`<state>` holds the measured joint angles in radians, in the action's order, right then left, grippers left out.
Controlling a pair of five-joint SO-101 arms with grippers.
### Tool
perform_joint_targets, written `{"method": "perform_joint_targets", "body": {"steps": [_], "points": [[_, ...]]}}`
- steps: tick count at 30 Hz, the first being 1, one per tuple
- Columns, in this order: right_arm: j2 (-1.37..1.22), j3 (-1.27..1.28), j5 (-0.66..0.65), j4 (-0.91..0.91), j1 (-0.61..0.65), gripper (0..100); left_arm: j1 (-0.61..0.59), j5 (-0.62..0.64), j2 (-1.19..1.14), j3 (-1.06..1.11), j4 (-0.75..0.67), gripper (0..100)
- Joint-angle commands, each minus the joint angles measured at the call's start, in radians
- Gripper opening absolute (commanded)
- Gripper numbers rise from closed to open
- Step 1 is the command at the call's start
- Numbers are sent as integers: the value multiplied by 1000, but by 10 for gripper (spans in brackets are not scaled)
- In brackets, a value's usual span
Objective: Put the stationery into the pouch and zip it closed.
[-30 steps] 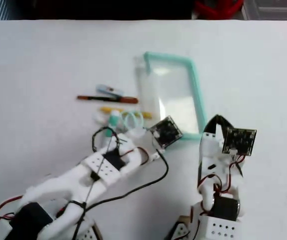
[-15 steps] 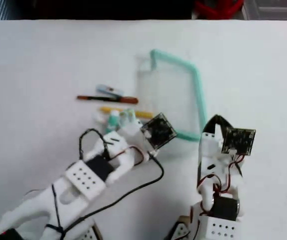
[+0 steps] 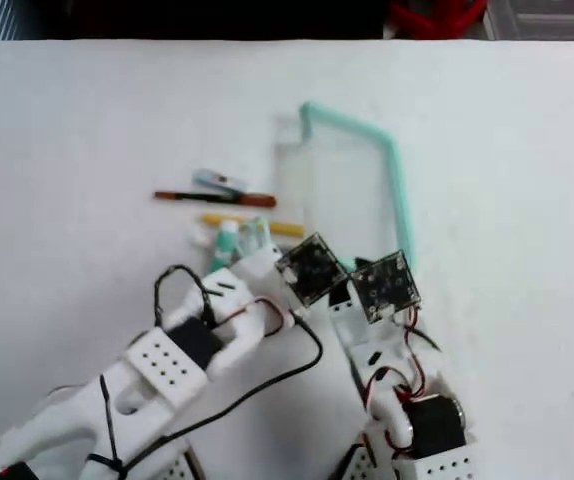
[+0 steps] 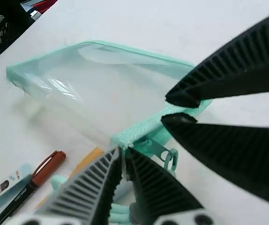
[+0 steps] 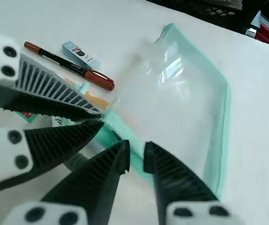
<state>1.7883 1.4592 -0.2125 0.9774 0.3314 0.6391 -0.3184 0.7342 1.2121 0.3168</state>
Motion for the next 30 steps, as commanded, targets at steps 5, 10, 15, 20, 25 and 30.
{"method": "perform_joint_targets", "body": {"steps": [5, 10, 15, 20, 25, 30], "points": [[4, -41, 48, 7, 22, 152, -64, -38, 54, -23, -60, 25], [-16, -43, 43, 21, 38, 199, -74, -38, 54, -23, -80, 25], [-182, -43, 43, -48, 119, 206, -73, -38, 56, -25, -80, 25], [-387, -141, 60, -101, 82, 252, -81, -38, 56, -25, -80, 26], [-504, -180, 86, -124, 96, 254, -84, -38, 56, -25, -80, 26], [-561, -180, 91, -197, 117, 255, -81, -38, 56, -25, -78, 25]]}}
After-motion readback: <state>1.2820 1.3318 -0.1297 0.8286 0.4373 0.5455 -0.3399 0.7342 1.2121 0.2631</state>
